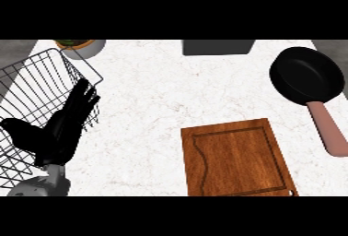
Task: Pick the bell pepper from the cutting board and place it in the pot
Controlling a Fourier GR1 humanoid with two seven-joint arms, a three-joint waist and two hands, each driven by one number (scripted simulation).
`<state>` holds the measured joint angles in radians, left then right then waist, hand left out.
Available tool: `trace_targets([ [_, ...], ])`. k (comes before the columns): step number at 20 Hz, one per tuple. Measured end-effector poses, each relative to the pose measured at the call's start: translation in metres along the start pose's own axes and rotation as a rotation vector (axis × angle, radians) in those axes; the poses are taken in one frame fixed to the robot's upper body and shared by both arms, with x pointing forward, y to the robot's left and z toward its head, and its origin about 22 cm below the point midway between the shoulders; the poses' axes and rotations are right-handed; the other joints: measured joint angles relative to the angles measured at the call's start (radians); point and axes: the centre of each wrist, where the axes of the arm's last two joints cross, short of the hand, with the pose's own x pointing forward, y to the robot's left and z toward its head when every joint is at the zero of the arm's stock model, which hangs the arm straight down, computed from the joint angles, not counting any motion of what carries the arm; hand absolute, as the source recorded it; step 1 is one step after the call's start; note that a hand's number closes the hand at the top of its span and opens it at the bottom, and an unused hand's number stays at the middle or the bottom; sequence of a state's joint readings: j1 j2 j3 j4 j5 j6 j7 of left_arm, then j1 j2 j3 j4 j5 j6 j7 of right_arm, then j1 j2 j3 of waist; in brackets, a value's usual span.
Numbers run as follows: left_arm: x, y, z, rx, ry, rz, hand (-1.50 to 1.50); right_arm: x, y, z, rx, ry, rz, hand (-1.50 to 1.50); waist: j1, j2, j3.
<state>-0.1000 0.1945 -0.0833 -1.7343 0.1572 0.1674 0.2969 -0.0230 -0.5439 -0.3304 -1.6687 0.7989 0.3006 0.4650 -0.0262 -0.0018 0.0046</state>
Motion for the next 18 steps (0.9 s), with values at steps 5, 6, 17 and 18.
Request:
trace_targets([
  [5, 0.0, -0.006, -0.005, -0.011, 0.003, 0.002, 0.0, -0.032, -0.068, -0.015, -0.121, -0.073, -0.08, 1.5, 0.01, -0.002, -0.002],
  [6, 0.002, -0.009, -0.007, -0.011, 0.009, 0.0, 0.0, -0.032, -0.079, -0.016, -0.149, -0.089, -0.093, 1.5, 0.013, -0.001, -0.002],
  [17, 0.003, -0.013, -0.01, -0.029, 0.012, -0.002, 0.0, -0.012, -0.179, -0.008, -0.364, -0.335, -0.228, 1.5, 0.03, -0.001, -0.004],
  [18, 0.004, -0.013, -0.008, -0.032, 0.014, -0.004, 0.0, -0.005, -0.187, -0.008, -0.371, -0.337, -0.239, 1.5, 0.033, 0.0, -0.004],
])
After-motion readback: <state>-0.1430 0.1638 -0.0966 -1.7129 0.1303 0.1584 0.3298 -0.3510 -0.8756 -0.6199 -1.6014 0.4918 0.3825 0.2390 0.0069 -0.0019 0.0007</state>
